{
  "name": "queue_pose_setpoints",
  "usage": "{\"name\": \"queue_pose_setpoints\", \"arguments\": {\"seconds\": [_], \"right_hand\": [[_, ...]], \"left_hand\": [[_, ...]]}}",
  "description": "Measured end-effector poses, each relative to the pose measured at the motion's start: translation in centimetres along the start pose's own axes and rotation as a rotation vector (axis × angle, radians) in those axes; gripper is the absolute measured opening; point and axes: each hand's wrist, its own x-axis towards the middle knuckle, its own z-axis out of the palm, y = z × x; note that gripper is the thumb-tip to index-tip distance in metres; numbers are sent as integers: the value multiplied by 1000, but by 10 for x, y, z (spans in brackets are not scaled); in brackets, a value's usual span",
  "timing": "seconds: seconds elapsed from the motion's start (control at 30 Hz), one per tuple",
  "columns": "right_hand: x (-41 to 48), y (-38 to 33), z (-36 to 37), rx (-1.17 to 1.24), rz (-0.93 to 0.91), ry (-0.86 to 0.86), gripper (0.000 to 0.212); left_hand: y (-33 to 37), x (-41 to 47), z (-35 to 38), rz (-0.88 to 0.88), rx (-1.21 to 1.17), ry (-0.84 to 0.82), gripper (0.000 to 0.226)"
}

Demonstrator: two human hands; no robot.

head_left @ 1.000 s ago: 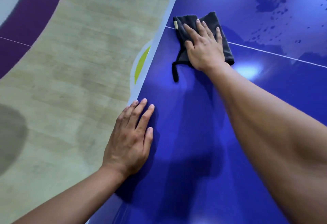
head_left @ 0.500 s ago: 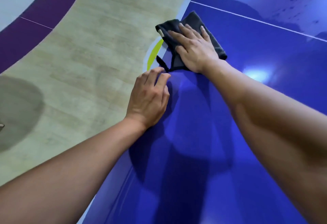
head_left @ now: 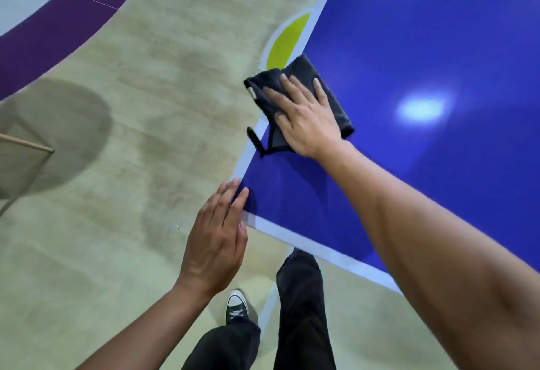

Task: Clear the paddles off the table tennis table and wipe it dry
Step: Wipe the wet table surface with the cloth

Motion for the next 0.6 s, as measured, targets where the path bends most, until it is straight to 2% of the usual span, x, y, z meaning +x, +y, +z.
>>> {"name": "queue_pose_setpoints", "arguments": {"seconds": [0.2,0.3,0.47,0.6], "right_hand": [[-100,-90,27,-15,-41,-16,54],[-135,-113,35,6,-56,5,53],[-132,-107,37,56,-32,53,53],[-91,-72,27,75,117,117,55]], "left_hand": [[0,-50,-11,-83,-130,46,56],[3,-54,-18,-102,-133,74,54],[6,-24,-19,-85,-116,86,51],[17,21,-16,-55,-98,81,52]]}}
